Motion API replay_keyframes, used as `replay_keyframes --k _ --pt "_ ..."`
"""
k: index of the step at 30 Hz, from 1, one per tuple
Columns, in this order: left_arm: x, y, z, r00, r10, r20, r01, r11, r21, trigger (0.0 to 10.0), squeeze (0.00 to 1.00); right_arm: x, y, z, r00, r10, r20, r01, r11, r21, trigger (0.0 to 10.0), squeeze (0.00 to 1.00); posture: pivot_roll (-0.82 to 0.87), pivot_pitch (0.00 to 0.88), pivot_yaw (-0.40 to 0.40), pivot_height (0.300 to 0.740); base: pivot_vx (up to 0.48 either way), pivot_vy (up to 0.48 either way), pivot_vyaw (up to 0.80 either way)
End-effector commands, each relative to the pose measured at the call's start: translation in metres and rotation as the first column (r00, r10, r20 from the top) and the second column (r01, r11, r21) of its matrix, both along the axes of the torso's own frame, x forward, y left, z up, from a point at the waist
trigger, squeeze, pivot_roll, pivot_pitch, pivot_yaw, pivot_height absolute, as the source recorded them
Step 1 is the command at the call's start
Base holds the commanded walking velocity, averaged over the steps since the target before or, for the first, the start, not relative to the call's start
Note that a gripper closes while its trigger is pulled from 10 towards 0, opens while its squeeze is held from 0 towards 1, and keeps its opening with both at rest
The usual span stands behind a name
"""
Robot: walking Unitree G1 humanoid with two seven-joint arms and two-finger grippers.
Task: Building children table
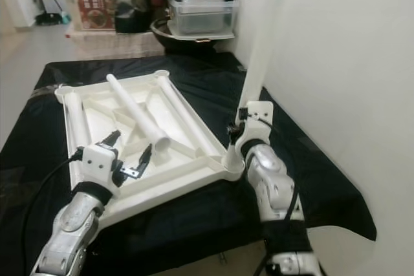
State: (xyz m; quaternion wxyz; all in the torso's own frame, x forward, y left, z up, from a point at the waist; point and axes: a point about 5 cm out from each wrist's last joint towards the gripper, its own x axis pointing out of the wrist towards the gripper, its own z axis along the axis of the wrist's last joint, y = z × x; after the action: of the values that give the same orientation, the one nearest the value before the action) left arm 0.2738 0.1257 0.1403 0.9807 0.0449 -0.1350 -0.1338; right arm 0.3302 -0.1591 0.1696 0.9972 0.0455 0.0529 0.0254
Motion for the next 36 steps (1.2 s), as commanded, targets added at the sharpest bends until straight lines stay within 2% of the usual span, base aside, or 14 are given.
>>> replay_keyframes --k 1,11,12,16,19,25,26,27,31,32,35,36 --pt "0.001 -0.001 -0.001 1.0 -0.006 0.004 0.005 1.0 0.019 10.0 0.0 -0.007 0.002 -0.029 0.987 -0.018 -0.16 0.02 1.0 0.009 0.0 0.0 -0.06 0.0 -0.045 0.74 0.0 0.0 0.0" --pt "0.002 0.0 -0.002 1.0 -0.006 -0.001 0.006 1.0 0.018 10.0 0.0 -0.002 0.009 -0.027 0.981 -0.106 -0.163 0.108 0.994 0.006 0.0 0.0 -0.06 0.0 -0.05 0.74 0.0 0.0 0.0" --pt "0.003 0.001 -0.002 1.0 -0.003 0.0 0.003 1.0 0.018 10.0 0.0 -0.005 0.007 -0.025 0.973 -0.159 -0.169 0.161 0.987 -0.004 0.0 0.0 -0.06 0.0 -0.052 0.74 0.0 0.0 0.0" --pt "0.003 0.001 -0.002 1.0 -0.001 0.0 0.001 1.0 0.019 10.0 0.0 -0.007 0.002 -0.025 0.961 -0.209 -0.181 0.209 0.978 -0.02 0.0 0.0 -0.06 0.0 -0.053 0.74 0.0 0.0 0.0" --pt "0.003 0.001 -0.002 1.0 0.003 0.0 -0.003 1.0 0.022 10.0 0.0 -0.009 -0.005 -0.028 0.927 -0.292 -0.235 0.298 0.955 -0.01 0.0 0.0 -0.06 0.0 -0.052 0.74 0.0 0.0 0.0" --pt "0.004 0.001 -0.003 1.0 0.003 -0.001 -0.003 1.0 0.026 10.0 0.0 -0.008 0.0 -0.026 0.93 -0.274 -0.246 0.285 0.959 0.006 0.0 0.0 -0.06 0.0 -0.049 0.74 0.0 0.0 0.0" --pt "0.004 0.0 -0.003 1.0 0.003 -0.002 -0.003 1.0 0.027 10.0 0.0 -0.007 0.002 -0.026 0.935 -0.253 -0.247 0.264 0.964 0.01 2.4 0.0 -0.06 0.0 -0.049 0.74 0.0 0.0 0.0" --pt "0.004 0.0 -0.003 1.0 0.002 -0.003 -0.002 1.0 0.028 10.0 0.0 -0.007 0.006 -0.025 0.943 -0.221 -0.249 0.234 0.972 0.025 10.0 0.0 -0.06 0.0 -0.048 0.74 0.0 0.0 0.0" --pt "0.004 0.0 -0.004 1.0 0.002 -0.004 -0.001 1.0 0.029 10.0 0.0 -0.007 0.014 -0.02 0.965 -0.159 -0.208 0.173 0.984 0.049 10.0 0.0 -0.06 0.0 -0.048 0.74 0.0 0.0 0.0" --pt "0.004 0.0 -0.004 1.0 0.002 -0.004 -0.001 1.0 0.029 10.0 0.0 -0.007 0.018 -0.015 0.976 -0.13 -0.176 0.143 0.988 0.062 10.0 1.0 -0.07 0.0 -0.047 0.74 0.0 0.0 0.0" --pt "0.004 0.0 -0.004 1.0 0.002 -0.004 -0.001 1.0 0.029 10.0 0.0 -0.008 0.023 -0.006 0.99 -0.08 -0.12 0.091 0.992 0.083 10.0 1.0 -0.07 0.0 -0.047 0.74 0.0 0.0 0.0" --pt "0.005 0.0 -0.004 1.0 0.001 -0.005 -0.001 1.0 0.028 10.0 0.0 -0.008 0.026 0.002 0.997 -0.029 -0.066 0.034 0.996 0.083 10.0 1.0 -0.07 0.0 -0.046 0.74 0.0 0.0 0.0"
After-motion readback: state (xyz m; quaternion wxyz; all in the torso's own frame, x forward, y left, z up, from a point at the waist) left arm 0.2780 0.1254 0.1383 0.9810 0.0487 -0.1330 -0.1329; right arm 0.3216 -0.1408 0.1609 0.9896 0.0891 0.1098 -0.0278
